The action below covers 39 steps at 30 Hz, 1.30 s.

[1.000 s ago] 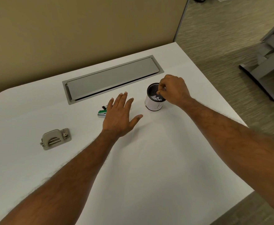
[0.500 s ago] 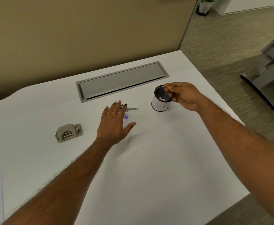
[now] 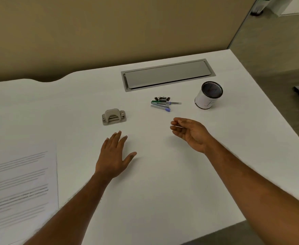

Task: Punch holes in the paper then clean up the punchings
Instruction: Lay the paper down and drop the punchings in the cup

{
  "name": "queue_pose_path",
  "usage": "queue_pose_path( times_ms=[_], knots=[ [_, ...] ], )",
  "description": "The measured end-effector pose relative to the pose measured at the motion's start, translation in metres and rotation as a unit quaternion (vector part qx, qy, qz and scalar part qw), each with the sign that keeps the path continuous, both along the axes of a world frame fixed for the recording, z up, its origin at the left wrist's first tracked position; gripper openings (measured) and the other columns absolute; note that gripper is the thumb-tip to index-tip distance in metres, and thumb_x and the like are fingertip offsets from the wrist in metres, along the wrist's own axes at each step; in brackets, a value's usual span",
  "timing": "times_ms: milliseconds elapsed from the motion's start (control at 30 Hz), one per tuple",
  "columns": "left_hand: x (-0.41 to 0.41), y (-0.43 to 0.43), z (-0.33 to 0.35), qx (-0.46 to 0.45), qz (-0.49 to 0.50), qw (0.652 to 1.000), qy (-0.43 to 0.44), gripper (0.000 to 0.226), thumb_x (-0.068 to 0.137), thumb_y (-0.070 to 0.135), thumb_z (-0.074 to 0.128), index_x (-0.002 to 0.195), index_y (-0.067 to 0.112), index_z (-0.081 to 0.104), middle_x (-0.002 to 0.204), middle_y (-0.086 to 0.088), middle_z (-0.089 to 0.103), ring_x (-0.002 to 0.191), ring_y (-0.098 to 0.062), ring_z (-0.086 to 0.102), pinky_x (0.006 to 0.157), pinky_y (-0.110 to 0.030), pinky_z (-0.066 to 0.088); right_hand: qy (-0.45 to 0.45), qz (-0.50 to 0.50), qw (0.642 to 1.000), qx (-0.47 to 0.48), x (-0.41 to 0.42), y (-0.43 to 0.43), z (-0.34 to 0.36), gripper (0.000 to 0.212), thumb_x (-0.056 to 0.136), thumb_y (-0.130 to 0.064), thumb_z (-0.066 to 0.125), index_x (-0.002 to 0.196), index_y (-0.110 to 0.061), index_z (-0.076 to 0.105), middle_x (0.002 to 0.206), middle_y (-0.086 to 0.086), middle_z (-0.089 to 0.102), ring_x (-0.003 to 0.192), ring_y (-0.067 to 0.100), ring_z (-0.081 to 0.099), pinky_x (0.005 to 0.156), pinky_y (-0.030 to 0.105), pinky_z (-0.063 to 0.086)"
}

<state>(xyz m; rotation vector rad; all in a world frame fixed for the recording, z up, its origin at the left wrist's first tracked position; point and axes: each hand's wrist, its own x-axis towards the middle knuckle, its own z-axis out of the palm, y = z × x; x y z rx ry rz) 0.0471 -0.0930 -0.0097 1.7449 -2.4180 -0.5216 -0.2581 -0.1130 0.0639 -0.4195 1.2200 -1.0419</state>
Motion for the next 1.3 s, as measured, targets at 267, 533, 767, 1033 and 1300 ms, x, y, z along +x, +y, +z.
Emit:
queue_pose_path(
  times_ms=[267,533,767,1033,1300],
  knots=[
    [0.058,0.038,-0.013,0.012,0.026,0.999,-0.017,0.081,0.089,0.073,0.028,0.15,0.019,0.034,0.162,-0.006,0.021,0.151,-0.022,0.015,0.123,-0.043,0.013,0.162,0.07,0.984,-0.002,0.08,0.03,-0.03,0.019,0.094,-0.006,0.055,0.111,-0.005,0.065,0.112,0.014,0.069,0.104,0.025,0.066,0.093,0.035,0.052],
    [0.094,0.069,-0.026,0.019,0.021,1.0,-0.008,0.078,0.093,0.067,0.036,0.153,0.018,0.028,0.164,-0.006,0.014,0.152,-0.021,0.009,0.123,-0.041,0.009,0.502,0.282,0.795,-0.191,0.129,0.075,-0.08,0.043,0.091,-0.024,0.063,0.133,-0.013,0.055,0.141,0.003,0.052,0.134,0.019,0.044,0.112,0.025,0.029],
    [0.102,0.089,-0.037,0.028,-0.004,0.999,-0.017,0.079,0.093,0.067,0.034,0.155,0.021,0.02,0.165,-0.005,0.004,0.152,-0.02,-0.001,0.123,-0.042,-0.001,0.66,0.401,0.596,-0.223,0.155,0.12,-0.112,0.079,0.091,-0.067,0.029,0.153,-0.023,0.013,0.162,0.003,-0.008,0.149,0.018,-0.012,0.121,0.042,-0.004],
    [0.088,0.097,-0.042,0.031,-0.046,0.998,-0.028,0.08,0.091,0.071,0.024,0.157,0.027,0.01,0.165,-0.005,-0.008,0.151,-0.02,-0.01,0.122,-0.048,-0.004,0.701,0.378,0.561,-0.226,0.172,0.139,-0.125,0.069,0.094,-0.065,0.027,0.153,-0.033,0.008,0.162,0.006,-0.006,0.149,0.022,-0.009,0.12,0.052,0.001],
    [0.078,0.094,-0.048,0.022,-0.064,0.997,-0.045,0.076,0.093,0.069,0.024,0.157,0.03,0.009,0.165,-0.007,-0.004,0.152,-0.024,-0.004,0.12,-0.056,0.0,0.66,0.354,0.618,-0.24,0.165,0.137,-0.127,0.073,0.095,-0.06,0.035,0.153,-0.026,0.011,0.163,0.0,-0.001,0.149,0.014,-0.008,0.121,0.048,0.001]
  ],
)
